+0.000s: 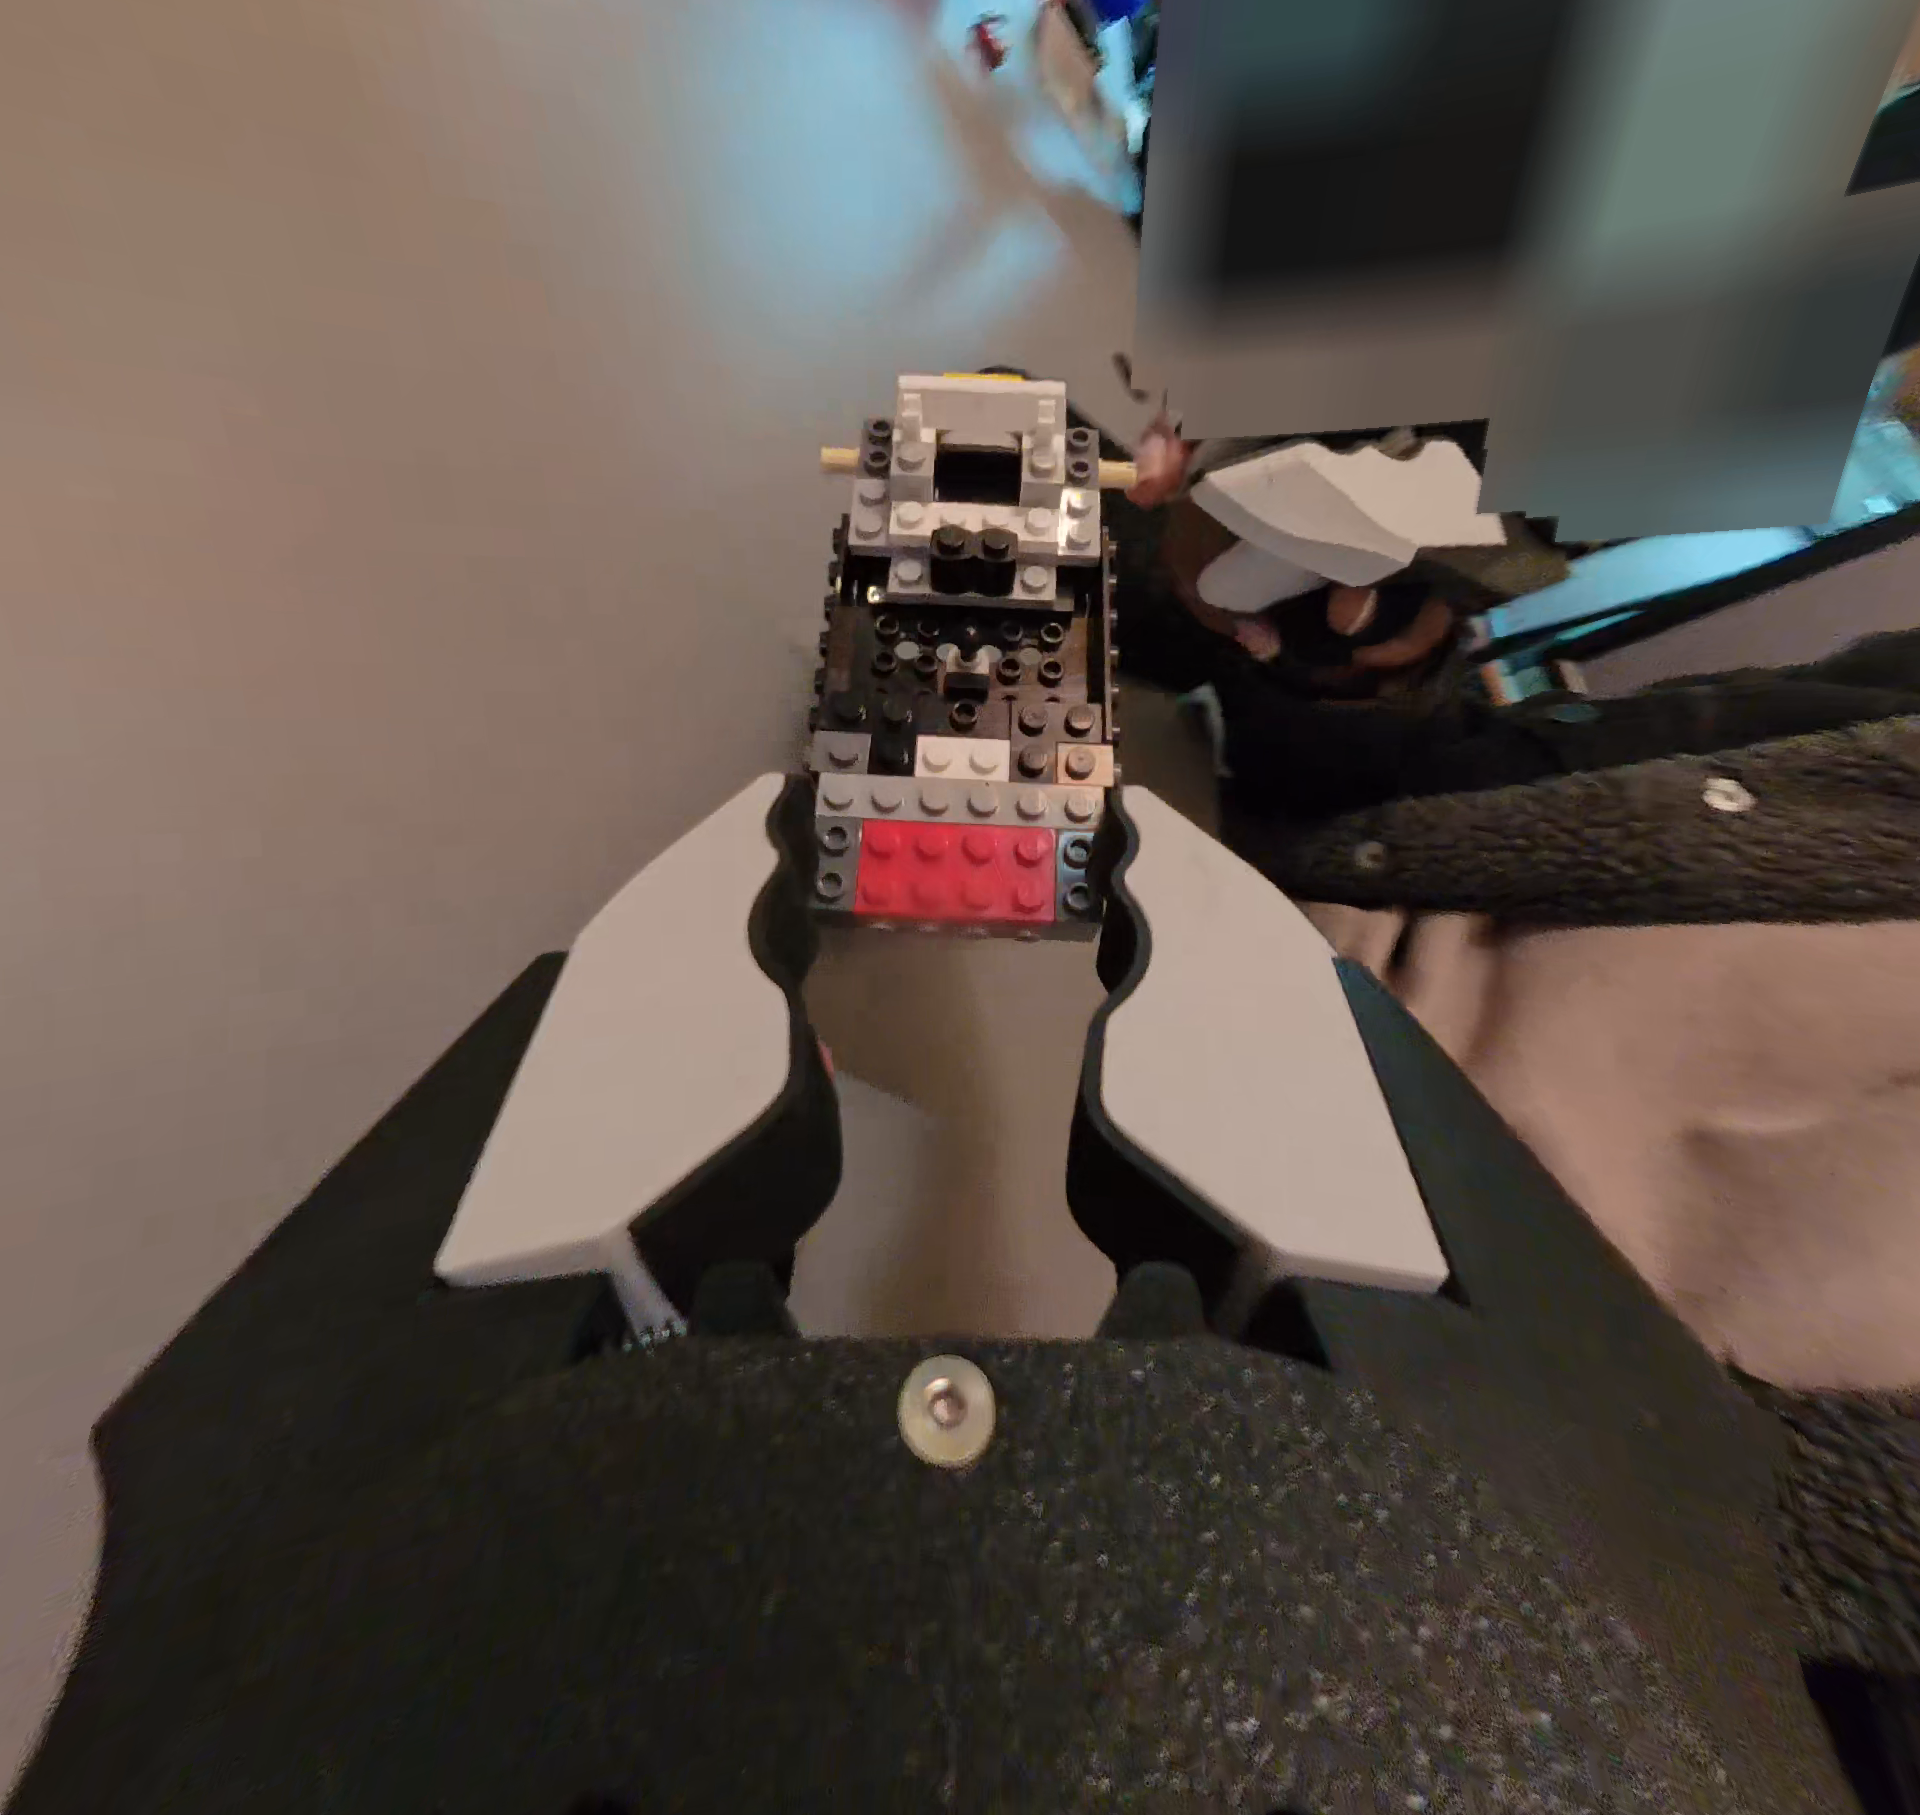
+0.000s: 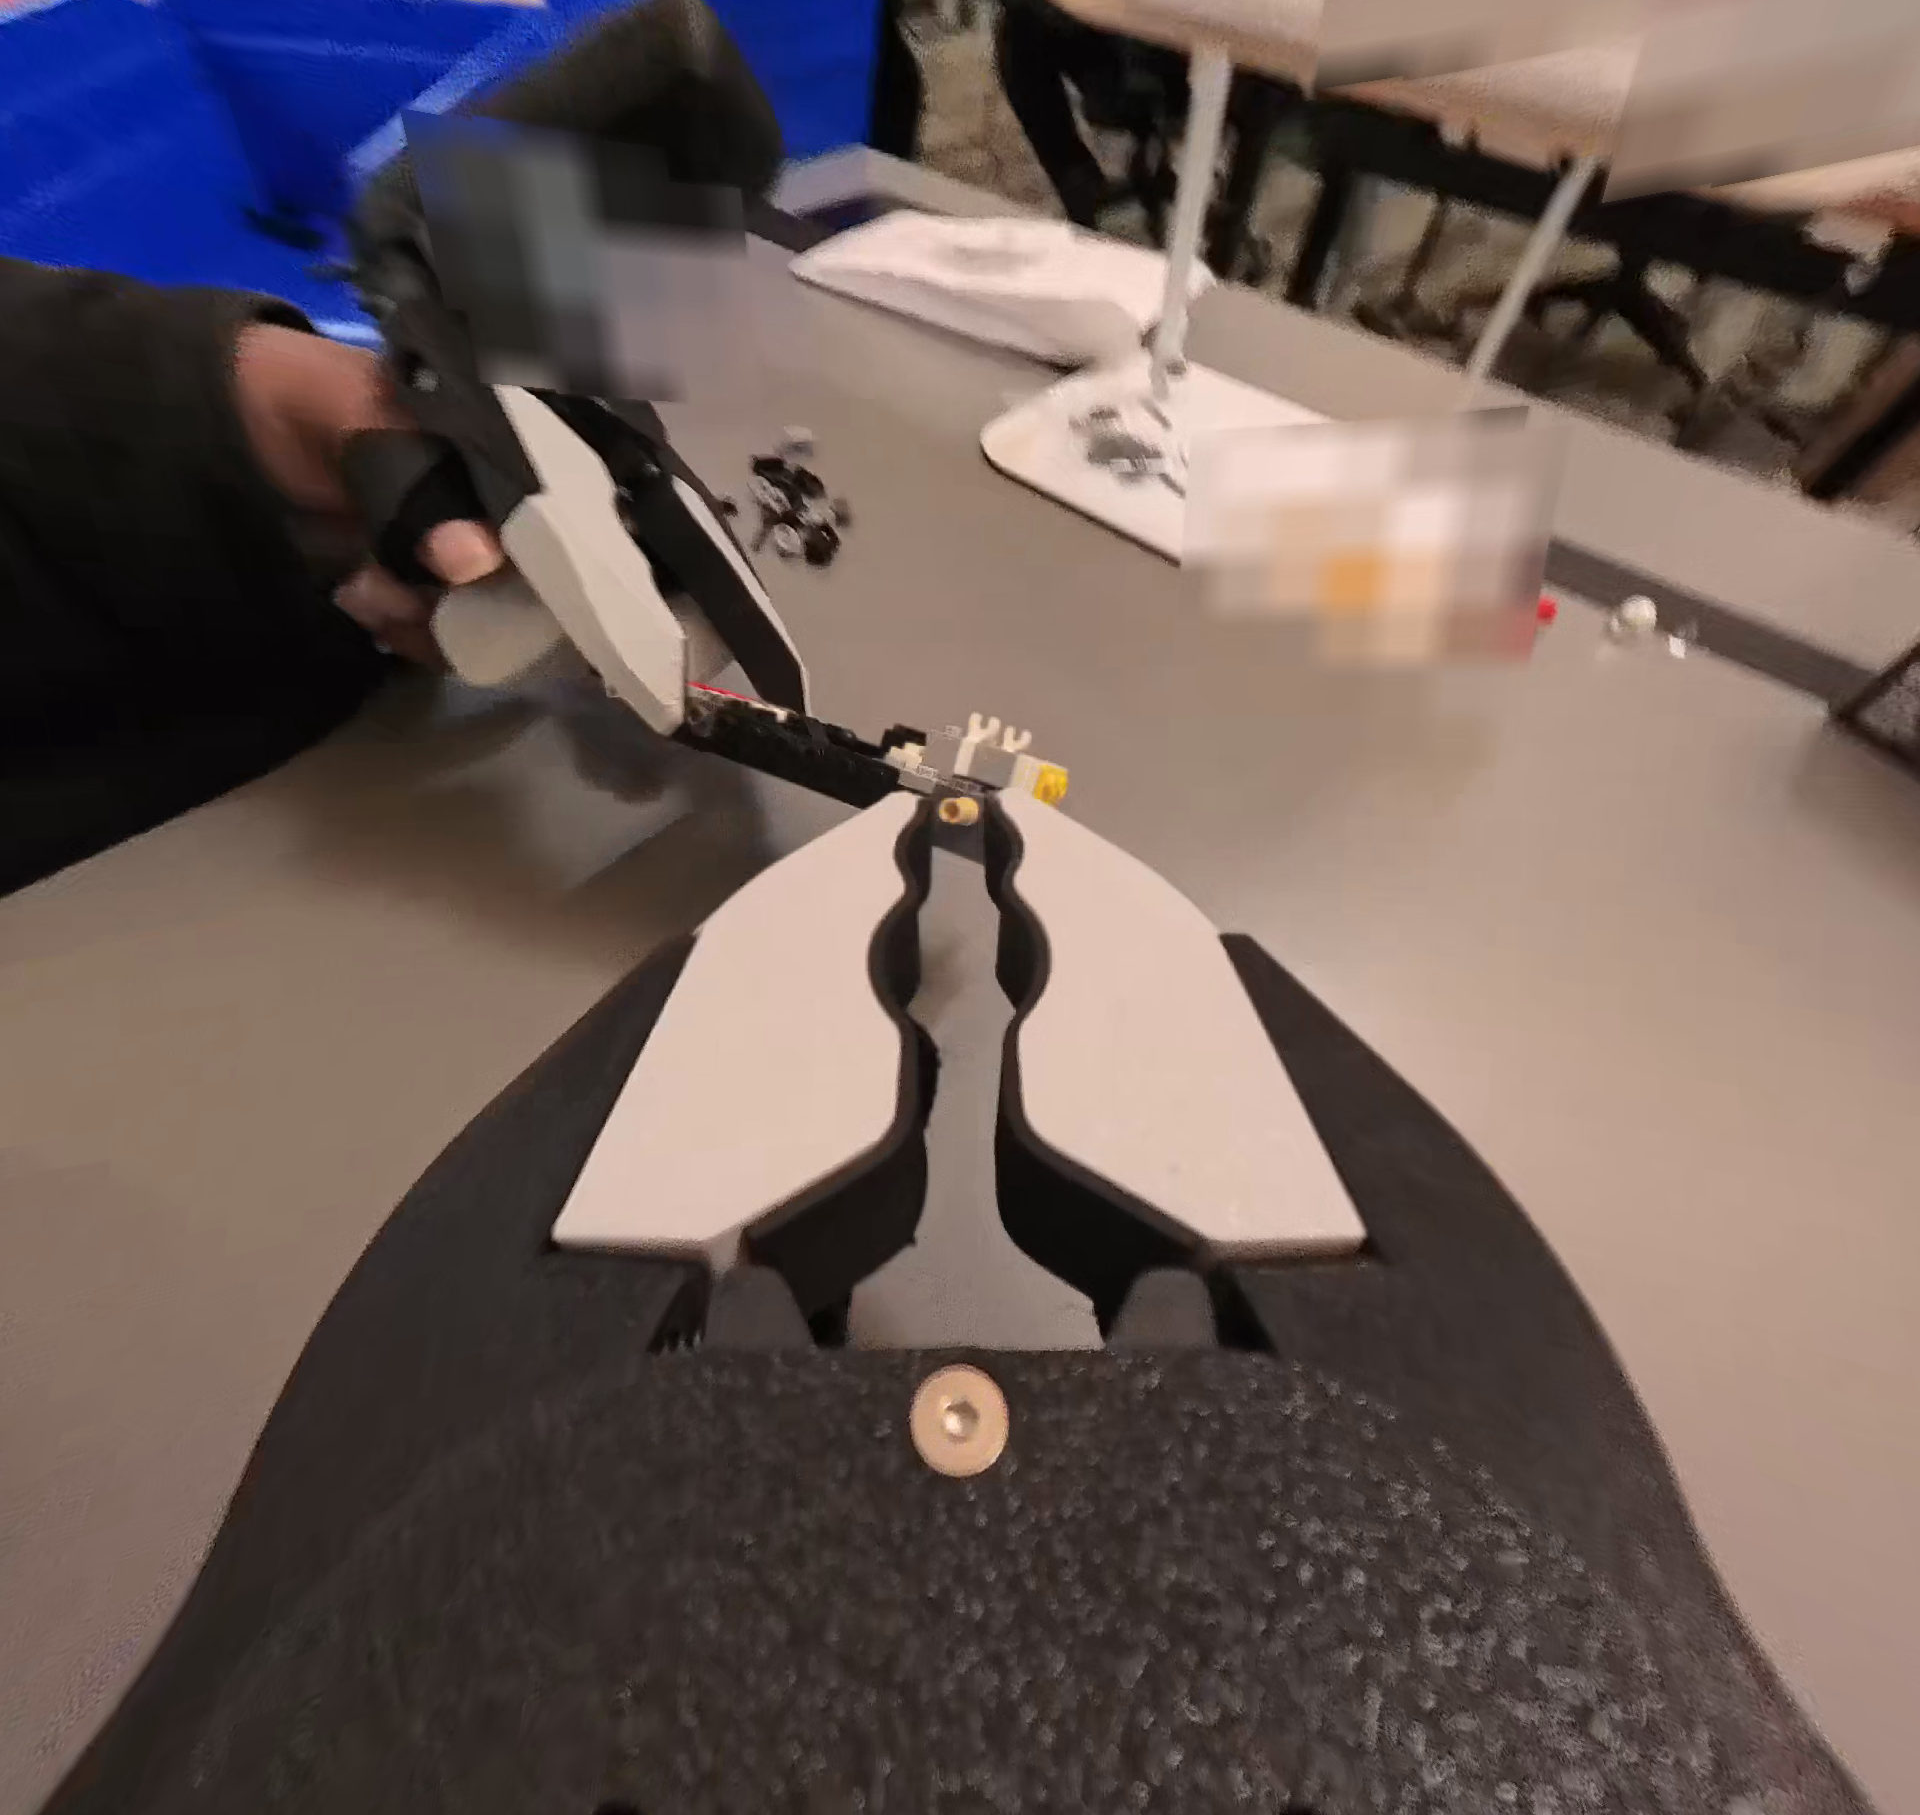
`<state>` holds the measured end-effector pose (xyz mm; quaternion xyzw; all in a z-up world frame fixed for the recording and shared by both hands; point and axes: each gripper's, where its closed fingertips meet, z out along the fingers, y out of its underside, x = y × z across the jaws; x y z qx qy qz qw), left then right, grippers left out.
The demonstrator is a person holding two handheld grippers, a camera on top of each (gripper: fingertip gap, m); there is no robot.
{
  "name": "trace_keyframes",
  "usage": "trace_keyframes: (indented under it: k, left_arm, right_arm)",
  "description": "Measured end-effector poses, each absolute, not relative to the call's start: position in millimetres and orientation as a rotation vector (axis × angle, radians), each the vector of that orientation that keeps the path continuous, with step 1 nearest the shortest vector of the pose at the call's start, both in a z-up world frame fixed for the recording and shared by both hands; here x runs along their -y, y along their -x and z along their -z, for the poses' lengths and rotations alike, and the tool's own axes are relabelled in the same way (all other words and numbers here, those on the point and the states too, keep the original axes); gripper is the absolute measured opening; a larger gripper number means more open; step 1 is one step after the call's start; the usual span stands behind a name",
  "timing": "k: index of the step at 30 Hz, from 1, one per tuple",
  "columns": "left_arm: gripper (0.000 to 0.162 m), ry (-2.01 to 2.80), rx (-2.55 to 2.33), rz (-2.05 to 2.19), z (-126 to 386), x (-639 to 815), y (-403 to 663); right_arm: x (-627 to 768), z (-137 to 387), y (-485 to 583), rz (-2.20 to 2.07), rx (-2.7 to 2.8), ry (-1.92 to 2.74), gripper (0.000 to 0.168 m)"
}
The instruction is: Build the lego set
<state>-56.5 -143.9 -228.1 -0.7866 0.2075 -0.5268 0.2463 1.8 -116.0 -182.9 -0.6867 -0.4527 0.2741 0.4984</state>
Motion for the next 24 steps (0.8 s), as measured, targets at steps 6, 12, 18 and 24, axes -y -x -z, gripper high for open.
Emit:
trace_keyframes:
  k: [6,12,18,24]
  left_arm:
    - [0.052,1.934,-0.687,1.679,195,165,46]
    - [0.053,1.830,-0.832,1.800,180,188,32]
    - [0.053,1.798,-0.881,1.856,175,198,27]
    - [0.053,1.784,-0.852,1.876,171,197,31]
  right_arm:
    - [146,135,-20,-0.709,1.433,1.189,0.046]
    - [157,143,-17,-0.629,1.736,0.977,0.063]
    - [169,152,-2,-0.585,1.861,0.810,0.035]
    - [169,147,4,-0.583,1.827,0.751,0.027]
